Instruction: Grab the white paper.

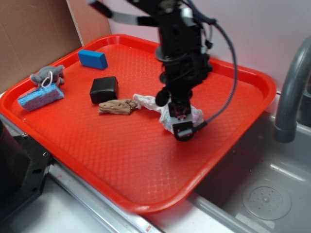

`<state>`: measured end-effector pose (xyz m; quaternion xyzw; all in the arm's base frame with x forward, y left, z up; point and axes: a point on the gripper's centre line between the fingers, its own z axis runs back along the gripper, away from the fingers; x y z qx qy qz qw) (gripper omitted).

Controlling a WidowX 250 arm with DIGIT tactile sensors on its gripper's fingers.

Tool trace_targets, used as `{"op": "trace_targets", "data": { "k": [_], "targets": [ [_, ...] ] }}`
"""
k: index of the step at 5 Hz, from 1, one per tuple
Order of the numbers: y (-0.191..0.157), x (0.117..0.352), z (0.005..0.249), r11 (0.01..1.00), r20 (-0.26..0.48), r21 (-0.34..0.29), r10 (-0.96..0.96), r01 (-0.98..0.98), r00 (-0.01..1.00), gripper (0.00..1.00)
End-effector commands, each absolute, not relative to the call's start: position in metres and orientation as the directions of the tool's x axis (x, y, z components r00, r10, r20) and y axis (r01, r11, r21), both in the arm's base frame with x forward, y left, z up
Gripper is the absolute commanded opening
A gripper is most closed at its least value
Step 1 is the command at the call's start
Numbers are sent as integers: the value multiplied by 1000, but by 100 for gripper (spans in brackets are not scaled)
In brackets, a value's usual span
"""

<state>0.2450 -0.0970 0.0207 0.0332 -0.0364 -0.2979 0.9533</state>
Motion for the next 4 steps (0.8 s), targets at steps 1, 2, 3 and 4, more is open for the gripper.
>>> {"op": "trace_targets", "data": {
  "k": [1,2,3,4],
  "targets": [
    [-48,219,83,918,133,-19,-390,396,911,0],
    [-31,196,111,968,122,12,-248,249,961,0],
    [-39,178,152,981,168,71,-189,180,967,0],
    [-58,169,186,977,233,44,-213,208,949,0]
  ]
}}
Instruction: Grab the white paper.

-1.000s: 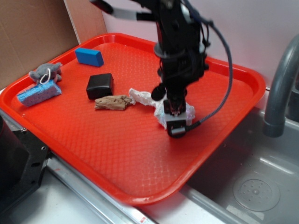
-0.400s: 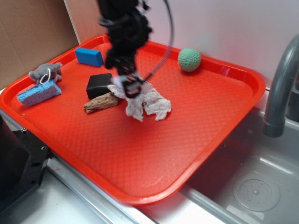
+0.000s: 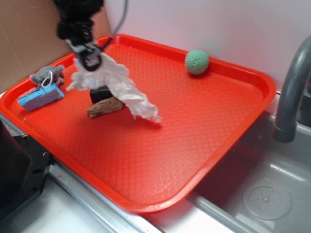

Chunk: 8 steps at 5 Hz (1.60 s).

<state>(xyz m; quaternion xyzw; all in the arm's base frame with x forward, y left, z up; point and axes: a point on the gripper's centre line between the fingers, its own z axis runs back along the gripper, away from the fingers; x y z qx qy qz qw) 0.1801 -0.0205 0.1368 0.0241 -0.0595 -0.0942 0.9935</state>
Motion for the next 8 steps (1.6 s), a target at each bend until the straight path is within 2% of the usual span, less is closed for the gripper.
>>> {"op": "trace_targets", "data": {
  "k": [1,2,3,4,5,6,7,8],
  "targets": [
    [-78,170,199,972,220,49,-234,228,947,0],
    [-87,180,173,955,149,80,-294,285,944,86],
    [-88,187,137,941,80,76,-336,330,939,100],
    [-81,188,109,933,73,70,-359,354,931,100],
    [-76,190,82,927,86,32,-376,374,923,100],
    [-80,191,59,892,93,-82,-438,445,894,100],
    [-93,182,49,820,81,-193,-535,539,841,100],
    [-106,176,46,790,79,-175,-583,587,808,100]
  ]
}}
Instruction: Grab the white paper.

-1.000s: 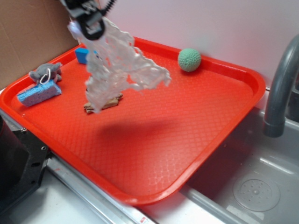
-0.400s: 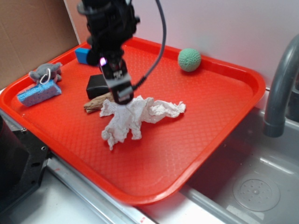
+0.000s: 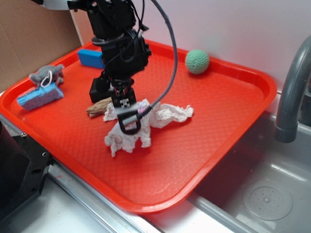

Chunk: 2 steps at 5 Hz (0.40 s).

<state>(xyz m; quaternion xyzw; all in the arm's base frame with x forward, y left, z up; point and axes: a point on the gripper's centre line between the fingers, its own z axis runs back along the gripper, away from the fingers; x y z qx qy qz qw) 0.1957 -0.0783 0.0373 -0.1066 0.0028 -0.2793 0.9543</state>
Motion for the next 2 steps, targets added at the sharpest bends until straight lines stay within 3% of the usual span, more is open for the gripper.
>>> {"op": "trace_targets", "data": {
  "k": [1,2],
  "targets": [
    [-113,176,37,795,50,-119,-594,595,803,100],
    [-107,185,26,830,23,-89,-551,551,834,58]
  ]
}}
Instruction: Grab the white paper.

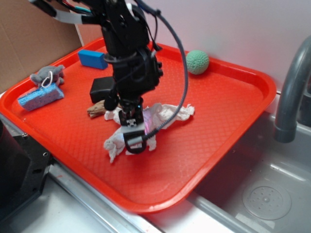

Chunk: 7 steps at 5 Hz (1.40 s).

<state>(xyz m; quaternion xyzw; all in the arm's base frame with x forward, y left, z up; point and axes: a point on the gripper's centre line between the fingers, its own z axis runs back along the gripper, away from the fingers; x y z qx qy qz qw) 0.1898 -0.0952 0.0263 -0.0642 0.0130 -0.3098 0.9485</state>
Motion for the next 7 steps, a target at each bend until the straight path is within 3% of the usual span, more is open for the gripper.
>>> {"op": "trace_targets", "data": {
  "k": [1,2,3,4,5,6,7],
  "targets": [
    [-97,193,25,860,32,-68,-505,506,863,0],
    [-80,201,40,895,69,-59,-437,441,897,0],
    [-50,208,53,945,85,-11,-326,328,942,0],
    [-24,207,82,982,104,22,-189,188,976,0],
    [-34,194,131,986,203,46,-166,160,965,0],
    [-46,175,180,993,207,50,-118,110,971,0],
    [-49,165,203,998,202,24,-62,59,977,0]
  ]
}}
